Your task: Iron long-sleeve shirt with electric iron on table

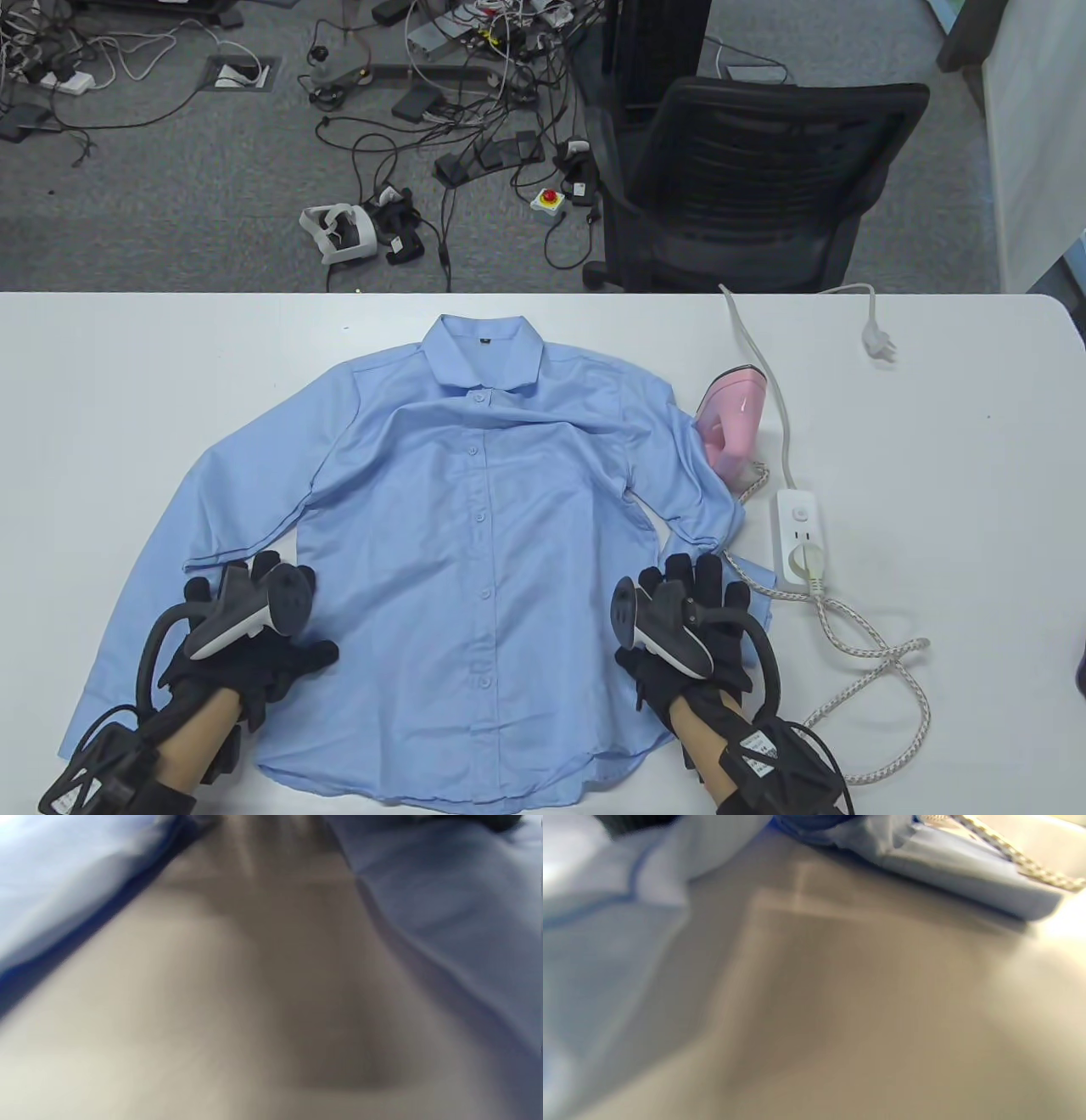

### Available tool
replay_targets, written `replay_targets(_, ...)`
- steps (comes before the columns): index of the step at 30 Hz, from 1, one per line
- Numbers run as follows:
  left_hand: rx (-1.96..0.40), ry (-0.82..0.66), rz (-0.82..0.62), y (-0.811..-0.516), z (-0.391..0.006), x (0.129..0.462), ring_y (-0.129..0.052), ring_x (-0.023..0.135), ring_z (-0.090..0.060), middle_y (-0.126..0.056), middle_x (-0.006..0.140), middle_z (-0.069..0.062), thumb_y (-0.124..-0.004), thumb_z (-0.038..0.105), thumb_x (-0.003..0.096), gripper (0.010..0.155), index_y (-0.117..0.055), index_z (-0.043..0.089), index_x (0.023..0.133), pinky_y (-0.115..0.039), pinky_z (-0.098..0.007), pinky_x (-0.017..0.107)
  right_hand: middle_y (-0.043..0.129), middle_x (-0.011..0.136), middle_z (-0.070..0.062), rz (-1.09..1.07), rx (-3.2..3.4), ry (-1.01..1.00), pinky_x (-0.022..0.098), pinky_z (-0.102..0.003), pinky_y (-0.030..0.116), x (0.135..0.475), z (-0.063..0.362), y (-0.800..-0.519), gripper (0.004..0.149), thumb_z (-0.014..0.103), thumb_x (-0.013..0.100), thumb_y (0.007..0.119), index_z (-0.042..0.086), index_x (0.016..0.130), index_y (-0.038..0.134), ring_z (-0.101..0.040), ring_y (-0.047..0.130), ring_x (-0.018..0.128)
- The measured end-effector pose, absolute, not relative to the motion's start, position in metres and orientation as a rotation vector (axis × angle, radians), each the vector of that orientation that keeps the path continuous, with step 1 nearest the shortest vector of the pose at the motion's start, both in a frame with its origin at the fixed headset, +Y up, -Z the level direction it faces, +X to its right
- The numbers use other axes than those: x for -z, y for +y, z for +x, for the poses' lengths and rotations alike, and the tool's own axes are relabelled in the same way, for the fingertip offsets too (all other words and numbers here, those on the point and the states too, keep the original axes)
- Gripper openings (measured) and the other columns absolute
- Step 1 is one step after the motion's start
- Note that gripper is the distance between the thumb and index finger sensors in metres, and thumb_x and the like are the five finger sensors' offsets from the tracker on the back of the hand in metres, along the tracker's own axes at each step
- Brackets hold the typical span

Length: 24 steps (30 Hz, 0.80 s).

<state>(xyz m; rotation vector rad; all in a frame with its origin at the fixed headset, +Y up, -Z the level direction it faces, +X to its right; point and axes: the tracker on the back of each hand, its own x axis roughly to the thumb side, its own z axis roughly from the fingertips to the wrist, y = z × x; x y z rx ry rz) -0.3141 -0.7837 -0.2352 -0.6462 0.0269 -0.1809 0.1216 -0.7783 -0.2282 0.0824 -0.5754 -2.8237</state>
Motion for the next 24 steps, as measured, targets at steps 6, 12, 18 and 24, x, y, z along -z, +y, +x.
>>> replay_targets(6,0.282,-0.040,-0.709,-0.779,-0.321,0.210,0.002,0.109,-0.036,0.013,0.115,0.000,-0.060,0.079,0.0373,0.096,-0.003,0.041,0.104,-0.001,-0.066,0.069,-0.004,0.102,-0.002,0.015,2.810,-0.733,0.065,-0.064,0.018,0.206,0.134,-0.780,0.091,0.070,0.030,0.060,0.037,0.098,0.010,-0.041,-0.006,0.095)
replay_targets(12,0.254,-0.048,-0.735,-0.780,-0.333,0.197,0.003,0.108,-0.033,0.012,0.115,0.000,-0.067,0.080,0.0337,0.100,-0.005,0.042,0.103,0.000,-0.066,0.069,-0.009,0.101,-0.001,-0.098,2.723,-0.873,0.065,-0.066,0.017,0.183,0.135,-0.781,0.100,0.076,0.025,0.063,0.038,0.098,0.005,-0.041,-0.009,0.095)
replay_targets(18,0.157,-0.054,-0.698,-0.770,-0.343,0.191,0.000,0.109,-0.033,0.008,0.116,0.000,-0.066,0.079,0.0359,0.097,-0.009,0.043,0.104,-0.002,-0.065,0.070,-0.012,0.100,-0.003,-0.147,2.641,-1.014,0.065,-0.067,0.016,0.172,0.133,-0.782,0.105,0.077,0.025,0.064,0.034,0.096,-0.001,-0.042,-0.010,0.095)
replay_targets(24,-0.247,-0.021,-0.541,-0.731,-0.365,0.210,-0.009,0.111,-0.035,-0.003,0.121,-0.002,-0.056,0.073,0.0479,0.080,-0.021,0.039,0.110,-0.006,-0.067,0.071,-0.005,0.103,-0.003,-0.166,2.878,-0.840,0.066,-0.067,0.021,0.193,0.130,-0.741,0.097,0.074,0.029,0.063,0.034,0.099,0.009,-0.043,-0.001,0.098)
